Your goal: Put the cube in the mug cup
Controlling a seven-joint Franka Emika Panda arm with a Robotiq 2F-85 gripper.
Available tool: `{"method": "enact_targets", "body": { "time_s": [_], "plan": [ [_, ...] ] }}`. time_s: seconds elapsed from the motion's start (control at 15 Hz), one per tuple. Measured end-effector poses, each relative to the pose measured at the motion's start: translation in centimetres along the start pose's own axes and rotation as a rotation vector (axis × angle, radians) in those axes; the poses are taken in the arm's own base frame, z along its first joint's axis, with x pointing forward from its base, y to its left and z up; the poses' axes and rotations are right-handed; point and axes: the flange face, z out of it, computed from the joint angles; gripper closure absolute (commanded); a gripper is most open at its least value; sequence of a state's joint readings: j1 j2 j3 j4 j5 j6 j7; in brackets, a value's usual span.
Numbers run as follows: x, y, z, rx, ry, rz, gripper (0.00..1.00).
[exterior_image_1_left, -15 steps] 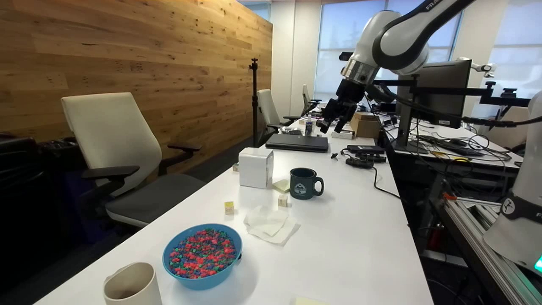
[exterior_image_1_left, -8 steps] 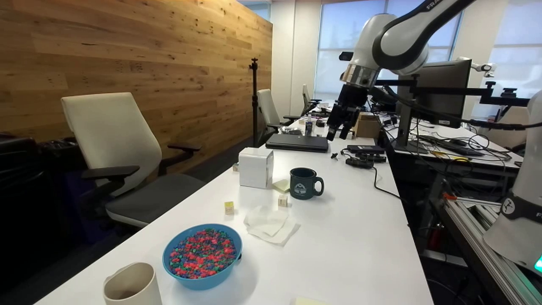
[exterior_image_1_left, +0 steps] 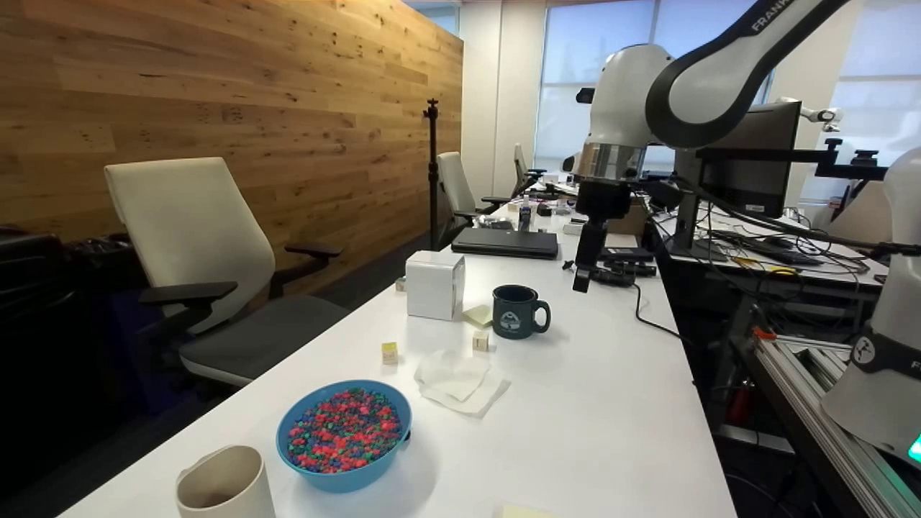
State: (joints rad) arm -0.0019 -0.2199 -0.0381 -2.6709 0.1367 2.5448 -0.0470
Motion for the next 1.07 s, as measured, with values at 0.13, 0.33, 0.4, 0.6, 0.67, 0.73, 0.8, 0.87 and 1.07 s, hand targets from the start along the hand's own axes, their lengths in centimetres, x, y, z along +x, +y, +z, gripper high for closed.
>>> {"method": "enact_targets", "body": {
  "time_s": [0.13,0.33,0.4,0.6,0.67,0.73,0.8,0.87,1.07],
  "plan": [
    [0.3,-1.2,1.3,-0.007,0.015,-0.031,0.00],
    [1.0,-1.4,3.4,-0.018,0.048,-0.038,0.00],
    [1.5,-1.2,3.9,-0.021,0.059,-0.035,0.00],
    [3.6,-1.0,4.9,-0.026,0.076,-0.028,0.00],
    [4.4,-0.9,5.1,-0.026,0.080,-0.026,0.00],
    [5.2,-0.8,5.2,-0.027,0.083,-0.023,0.00],
    [6.0,-0.6,5.4,-0.029,0.086,-0.020,0.00],
    [6.7,-0.4,5.6,-0.031,0.089,-0.015,0.00],
    [8.4,0.7,6.2,-0.041,0.093,-0.001,0.00]
  ]
}}
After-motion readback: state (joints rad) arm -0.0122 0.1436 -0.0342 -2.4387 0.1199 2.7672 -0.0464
